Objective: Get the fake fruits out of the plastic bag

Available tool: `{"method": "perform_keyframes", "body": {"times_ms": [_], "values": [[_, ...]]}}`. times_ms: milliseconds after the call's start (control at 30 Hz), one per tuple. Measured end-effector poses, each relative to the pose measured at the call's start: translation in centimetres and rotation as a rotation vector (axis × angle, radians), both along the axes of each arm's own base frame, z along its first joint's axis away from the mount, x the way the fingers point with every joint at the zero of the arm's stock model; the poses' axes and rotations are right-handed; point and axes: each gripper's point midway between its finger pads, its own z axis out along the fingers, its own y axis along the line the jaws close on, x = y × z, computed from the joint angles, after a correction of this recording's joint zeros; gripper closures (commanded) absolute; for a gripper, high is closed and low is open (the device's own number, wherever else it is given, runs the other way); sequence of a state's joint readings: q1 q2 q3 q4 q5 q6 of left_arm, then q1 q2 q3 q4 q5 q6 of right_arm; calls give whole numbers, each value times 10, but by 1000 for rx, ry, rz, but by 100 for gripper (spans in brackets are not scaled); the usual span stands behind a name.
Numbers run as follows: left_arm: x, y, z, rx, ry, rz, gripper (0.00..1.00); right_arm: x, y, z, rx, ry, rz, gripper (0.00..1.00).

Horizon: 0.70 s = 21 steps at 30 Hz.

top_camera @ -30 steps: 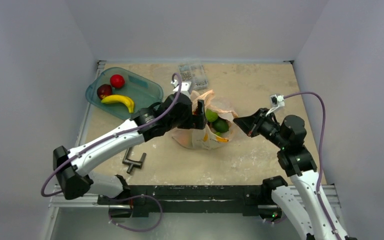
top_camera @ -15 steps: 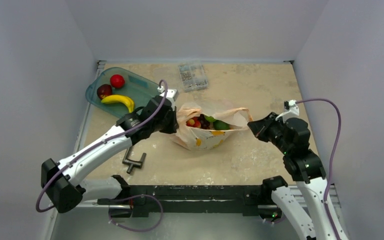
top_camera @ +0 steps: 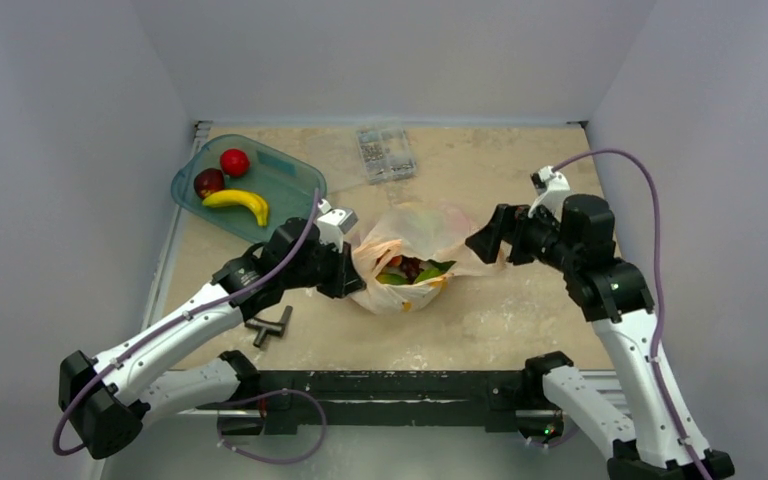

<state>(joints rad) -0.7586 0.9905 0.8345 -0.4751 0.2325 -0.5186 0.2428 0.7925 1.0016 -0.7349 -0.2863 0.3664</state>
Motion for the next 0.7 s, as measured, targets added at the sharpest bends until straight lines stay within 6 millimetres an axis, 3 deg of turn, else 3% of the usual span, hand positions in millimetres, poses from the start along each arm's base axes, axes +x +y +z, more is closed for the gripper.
{"method": "perform_keyframes", "body": {"times_ms": [167, 267, 333, 400, 467, 600, 700], "values": [[0, -4, 2, -17, 1, -10, 100, 7, 23, 81, -59, -270, 182, 3], [0, -5, 0, -15, 9, -14, 100, 7, 58, 96, -134, -360, 305, 1], [0, -5, 0, -16, 11, -14, 100, 5, 85, 87, -201, -374, 402, 1], [0, -5, 0, -18, 14, -12, 100, 10, 105, 64, -298, -353, 470, 1], [0, -5, 0, -17, 15, -11, 100, 25, 116, 25, -431, -290, 511, 1], [1, -6, 4, -23, 8, -11, 100, 35, 116, -33, -615, -187, 550, 1], [1, -6, 5, -24, 7, -11, 100, 40, 107, -59, -727, -143, 539, 1]]}}
